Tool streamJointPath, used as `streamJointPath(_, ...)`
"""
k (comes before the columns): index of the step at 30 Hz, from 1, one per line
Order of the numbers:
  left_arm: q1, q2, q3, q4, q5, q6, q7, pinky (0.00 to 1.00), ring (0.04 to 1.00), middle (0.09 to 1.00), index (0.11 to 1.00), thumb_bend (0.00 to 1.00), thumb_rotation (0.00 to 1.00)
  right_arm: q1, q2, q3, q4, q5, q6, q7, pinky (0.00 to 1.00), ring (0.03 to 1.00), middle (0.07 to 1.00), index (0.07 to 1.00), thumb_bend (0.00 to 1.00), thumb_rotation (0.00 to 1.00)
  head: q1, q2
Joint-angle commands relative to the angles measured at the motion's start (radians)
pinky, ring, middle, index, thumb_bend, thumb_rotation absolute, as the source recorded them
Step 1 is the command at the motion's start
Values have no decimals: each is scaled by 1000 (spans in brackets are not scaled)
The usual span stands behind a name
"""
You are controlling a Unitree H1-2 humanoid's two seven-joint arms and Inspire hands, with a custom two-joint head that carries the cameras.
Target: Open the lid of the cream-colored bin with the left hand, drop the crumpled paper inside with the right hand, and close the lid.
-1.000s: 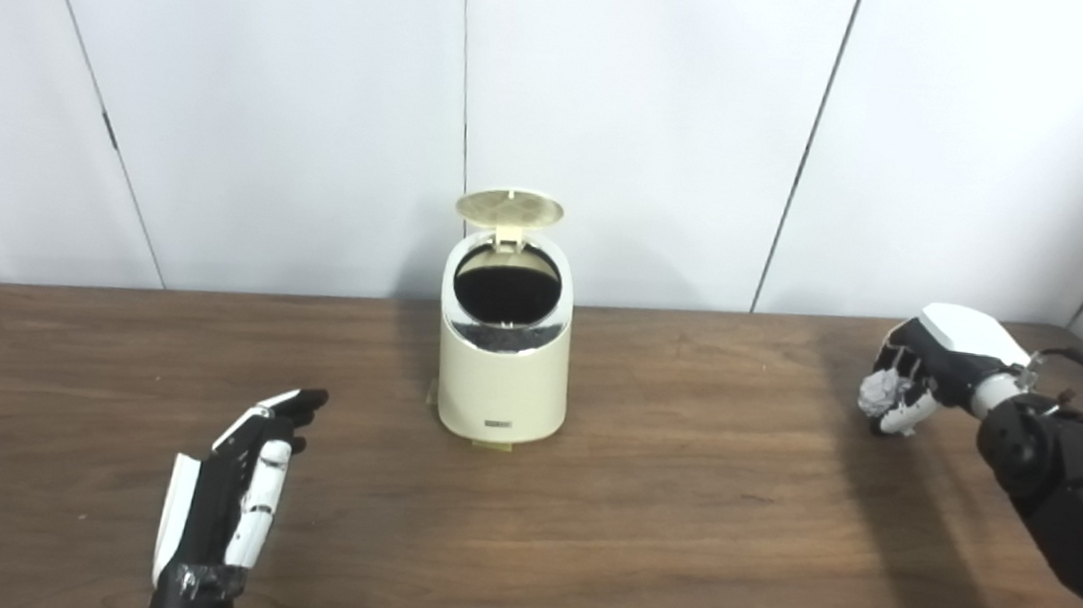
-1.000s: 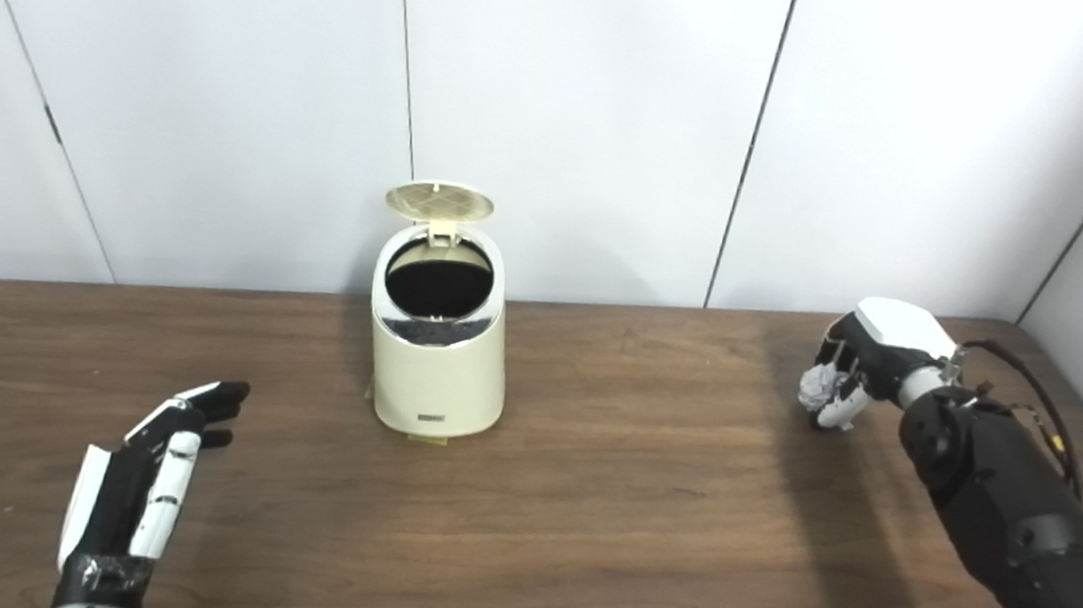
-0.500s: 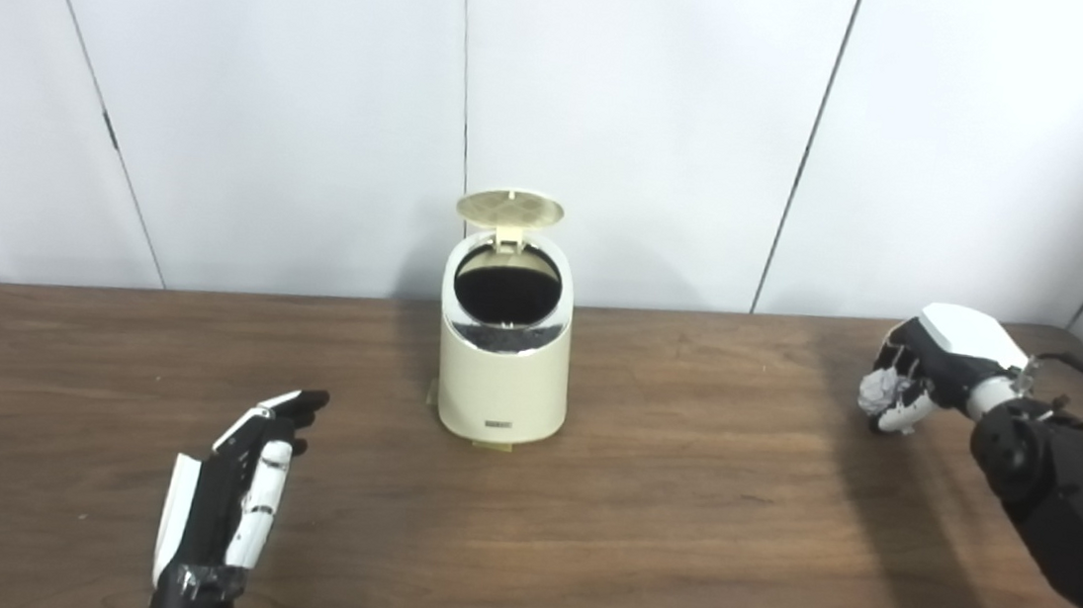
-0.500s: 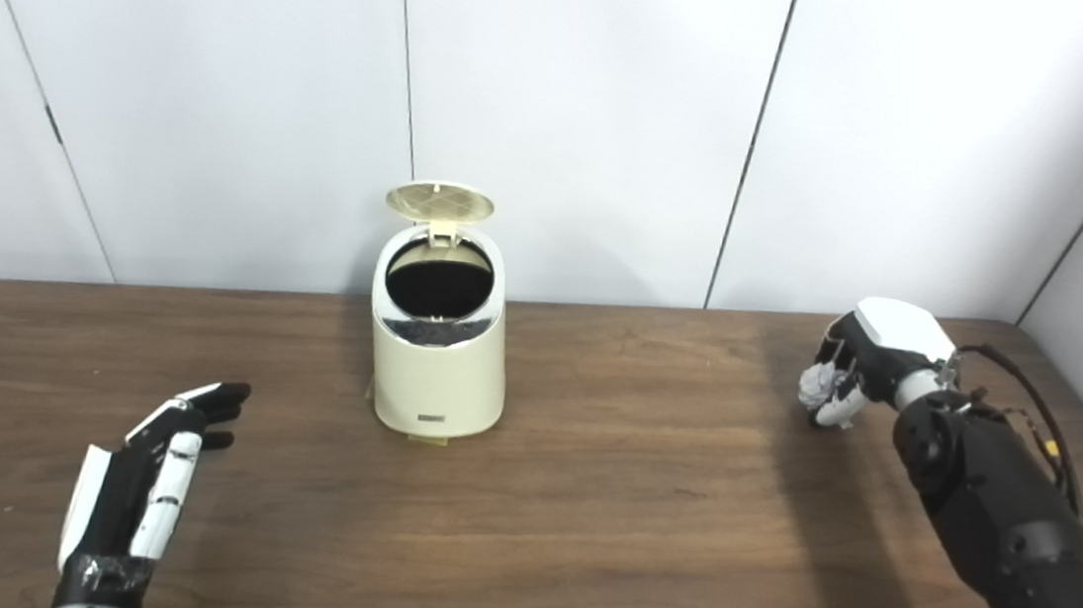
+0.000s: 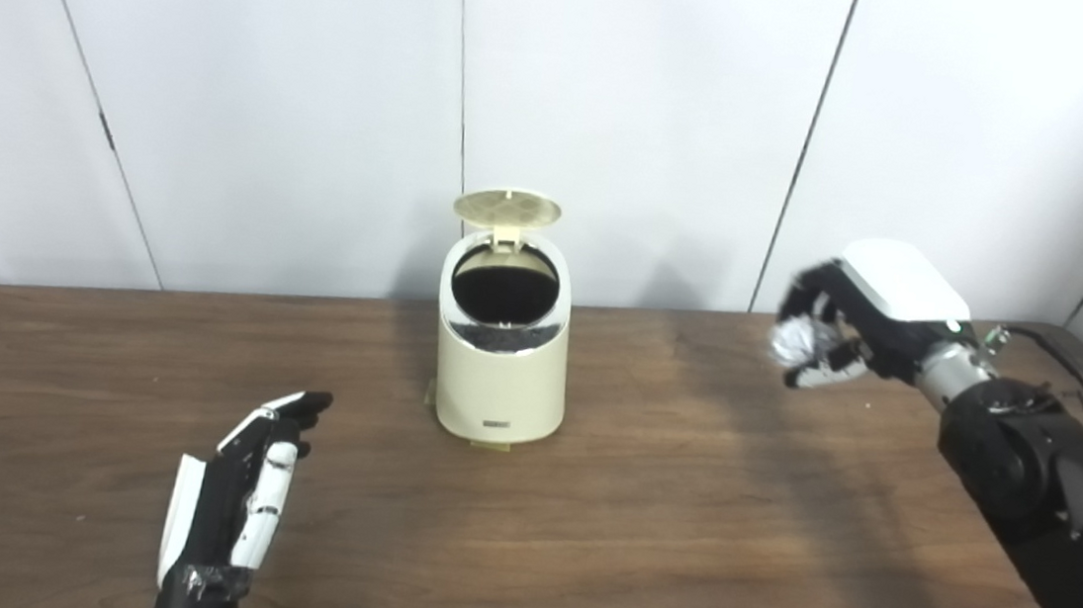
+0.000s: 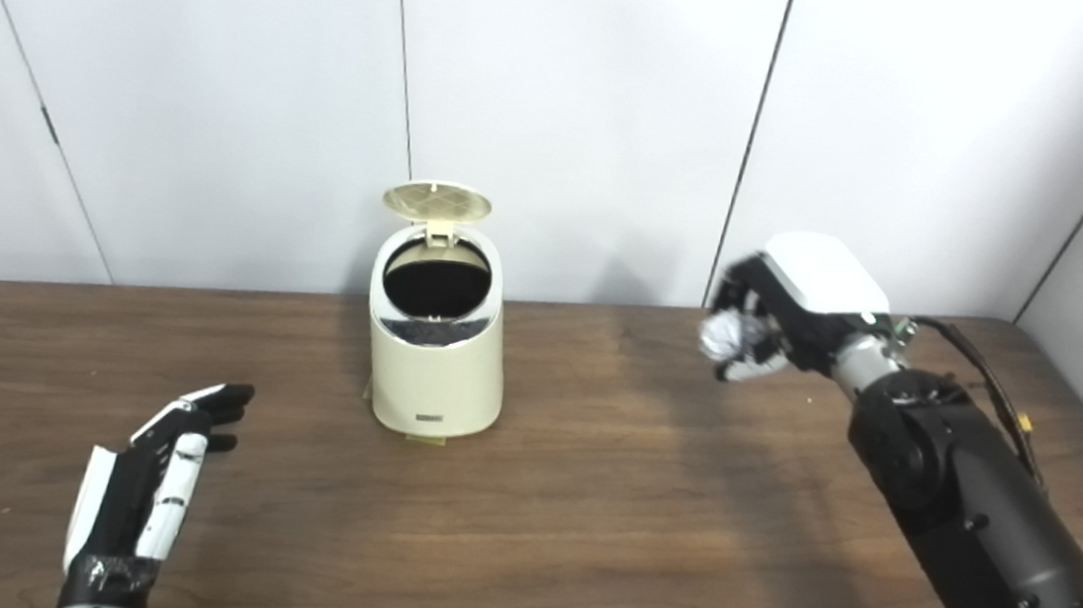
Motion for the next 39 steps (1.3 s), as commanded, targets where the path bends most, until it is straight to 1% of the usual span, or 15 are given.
streamJointPath(1, -26, -3, 0, -18, -1, -31, 17, 717, 790, 790, 775, 356, 959, -33, -23, -28, -73, -22, -5, 6, 434, 491, 537, 463, 522, 0, -2, 0)
streamJointPath(4, -27, -4, -2, -16, 3, -34, 20, 718, 788, 789, 774, 354, 958, -33, -14, -34, -141, -33, -8, 38, 440, 500, 544, 447, 521, 0, -1, 0)
streamJointPath(6, -27, -4, -4, -16, 6, -35, 21, 716, 786, 788, 772, 351, 962, -40, -17, -29, -174, -41, -36, 55, 448, 488, 544, 448, 520, 0, -2, 0)
streamJointPath(8, -28, -6, -4, -18, 7, -30, 20, 718, 786, 788, 772, 347, 965, -48, -17, -25, -203, -53, -49, 79, 559, 483, 534, 453, 523, 0, -3, 0)
streamJointPath(10, -30, -5, -5, -15, 9, -34, 21, 718, 785, 788, 773, 342, 969, -59, -6, -23, -247, -63, -56, 111, 617, 500, 528, 454, 524, 0, -2, -2)
streamJointPath(13, -33, -5, -7, -10, 11, -37, 21, 718, 787, 789, 774, 341, 971, -70, 16, -27, -296, -76, -49, 157, 572, 516, 532, 451, 523, 0, -3, -5)
streamJointPath(15, -34, -4, -8, -9, 19, -35, 23, 716, 787, 790, 774, 342, 970, -75, 33, -30, -329, -82, -41, 183, 532, 501, 534, 450, 523, 0, -4, -7)
streamJointPath(16, -35, -4, -8, -8, 20, -35, 23, 713, 786, 790, 774, 345, 973, -79, 49, -33, -350, -74, -39, 191, 483, 482, 535, 450, 523, 0, -3, -7)
streamJointPath(17, -36, -4, -8, -7, 20, -35, 23, 713, 787, 791, 775, 348, 972, -80, 62, -37, -365, -69, -39, 198, 422, 455, 534, 451, 522, 0, -4, -8)
streamJointPath(21, -38, -7, -9, -5, 17, -32, 24, 714, 787, 790, 773, 350, 970, -94, 118, -47, -404, -35, -67, 193, 350, 431, 541, 465, 515, 0, -5, -11)
streamJointPath(25, -40, -10, -11, 2, 12, -38, 25, 715, 784, 790, 773, 341, 966, -128, 164, -25, -410, -85, -92, 209, 330, 428, 548, 460, 513, 0, -4, -13)
streamJointPath(29, -40, -13, -13, 11, 5, -47, 25, 718, 789, 794, 777, 335, 956, -175, 223, -4, -397, -88, -104, 229, 375, 454, 534, 449, 515, 0, 0, -16)
streamJointPath(32, -43, -19, -13, 19, -2, -57, 28, 722, 792, 796, 779, 328, 937, -211, 259, 14, -351, -97, -140, 204, 343, 437, 548, 454, 513, 0, 4, -18)
streamJointPath(34, -44, -22, -14, 23, 2, -60, 32, 720, 790, 794, 777, 333, 927, -232, 283, 23, -318, -111, -156, 192, 299, 407, 560, 461, 510, 0, 7, -20)
streamJointPath(39, -44, -26, -16, 28, 5, -67, 35, 727, 796, 798, 782, 359, 930, -260, 331, 28, -261, -111, -152, 205, 303, 402, 559, 468, 510, 0, 11, -22)
